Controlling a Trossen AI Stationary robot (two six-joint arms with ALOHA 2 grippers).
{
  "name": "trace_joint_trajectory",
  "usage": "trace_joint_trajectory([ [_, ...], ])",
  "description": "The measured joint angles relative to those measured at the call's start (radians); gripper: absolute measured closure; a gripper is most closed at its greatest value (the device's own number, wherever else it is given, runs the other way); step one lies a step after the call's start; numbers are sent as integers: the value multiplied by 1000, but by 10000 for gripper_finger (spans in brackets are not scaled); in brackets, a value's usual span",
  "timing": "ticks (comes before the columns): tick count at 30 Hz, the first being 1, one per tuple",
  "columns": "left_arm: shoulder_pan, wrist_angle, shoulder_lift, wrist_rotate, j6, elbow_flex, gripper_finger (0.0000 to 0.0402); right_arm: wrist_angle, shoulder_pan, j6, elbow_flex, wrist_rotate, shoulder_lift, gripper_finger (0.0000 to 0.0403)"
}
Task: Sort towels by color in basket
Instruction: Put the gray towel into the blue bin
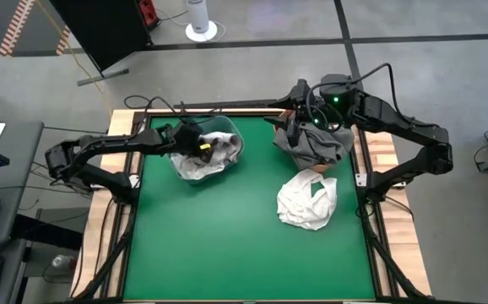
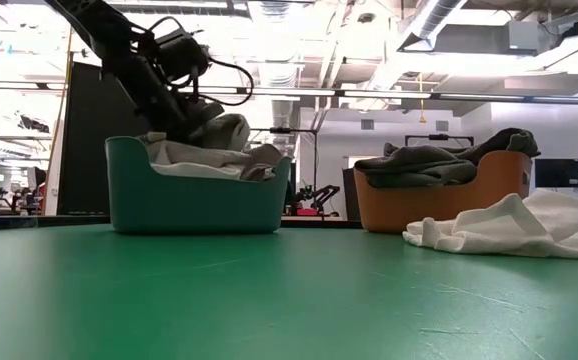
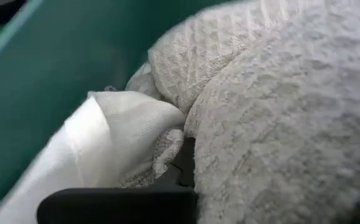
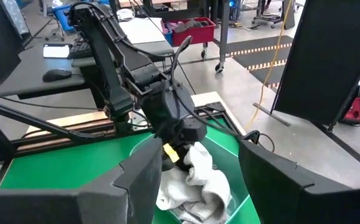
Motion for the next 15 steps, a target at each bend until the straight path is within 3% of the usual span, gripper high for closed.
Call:
trace_joint_trajectory([
  [8,-26,17,16,-44,-401,14,397,-1,25,3,0,0,0,163],
  [15,-91,80,150,-140,-549,48,398,0,70,2,0,-3,0,163],
])
